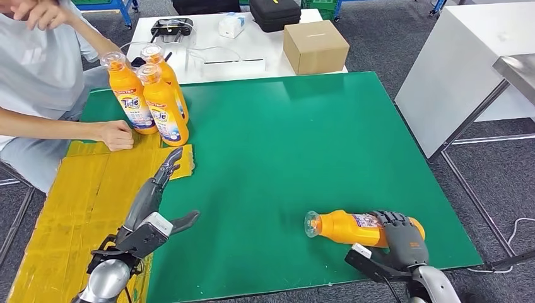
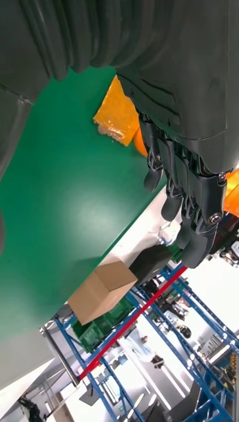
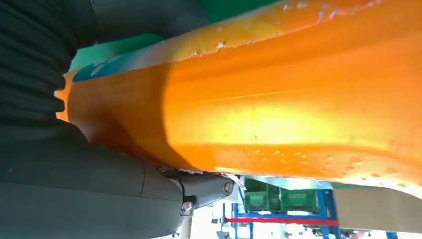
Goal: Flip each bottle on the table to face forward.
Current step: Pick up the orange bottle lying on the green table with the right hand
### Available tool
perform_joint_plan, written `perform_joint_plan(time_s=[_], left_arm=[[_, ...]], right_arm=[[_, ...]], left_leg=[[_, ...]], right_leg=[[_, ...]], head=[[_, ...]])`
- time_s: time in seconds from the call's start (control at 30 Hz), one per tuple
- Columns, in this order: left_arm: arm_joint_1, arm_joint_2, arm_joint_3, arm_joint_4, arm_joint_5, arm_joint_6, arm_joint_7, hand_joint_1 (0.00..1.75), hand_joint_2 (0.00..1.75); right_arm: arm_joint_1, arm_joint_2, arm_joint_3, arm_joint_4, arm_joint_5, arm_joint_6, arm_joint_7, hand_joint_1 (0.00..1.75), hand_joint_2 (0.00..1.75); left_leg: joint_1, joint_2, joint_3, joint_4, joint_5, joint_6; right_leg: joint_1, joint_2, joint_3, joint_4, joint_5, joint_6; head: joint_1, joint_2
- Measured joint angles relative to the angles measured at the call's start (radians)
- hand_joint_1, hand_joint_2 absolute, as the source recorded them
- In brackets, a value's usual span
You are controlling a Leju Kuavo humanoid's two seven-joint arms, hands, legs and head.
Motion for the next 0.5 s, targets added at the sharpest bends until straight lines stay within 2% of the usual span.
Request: perform_joint_plan(time_s=[0.1, 0.23, 0.37, 0.5], left_arm=[[0.003, 0.0, -0.001, -0.003, 0.0, -0.008, 0.0, 0.0, 1.75], [0.0, -0.002, -0.016, -0.003, 0.009, -0.036, -0.002, 0.0, 1.75], [-0.015, -0.011, -0.054, 0.002, 0.03, -0.059, -0.007, 0.0, 1.75], [-0.039, -0.021, -0.093, 0.02, 0.051, -0.074, -0.008, 0.0, 1.75]], right_arm=[[0.0, 0.045, -0.023, -0.016, -0.067, -0.032, -0.056, 1.75, 1.75], [-0.018, 0.15, -0.053, -0.074, -0.219, -0.084, -0.151, 1.75, 1.75], [-0.069, 0.236, -0.05, -0.121, -0.306, -0.126, -0.188, 1.75, 1.75], [-0.121, 0.297, -0.031, -0.126, -0.363, -0.153, -0.213, 1.75, 1.75]], left_leg=[[0.0, 0.0, -0.003, 0.0, 0.0, 0.0], [0.0, 0.0, -0.005, 0.0, 0.0, -0.001], [0.0, 0.0, -0.006, 0.0, 0.001, -0.001], [0.0, 0.0, -0.006, 0.0, 0.001, -0.001]], right_leg=[[0.0, 0.0, -0.002, 0.0, 0.0, 0.0], [0.001, 0.0, -0.005, 0.001, 0.0, 0.0], [0.0, 0.0, -0.005, 0.001, 0.0, 0.0], [0.0, 0.0, -0.005, 0.001, 0.0, 0.0]], head=[[0.0, 0.0], [0.0, 0.0], [0.0, 0.0], [0.0, 0.0]])
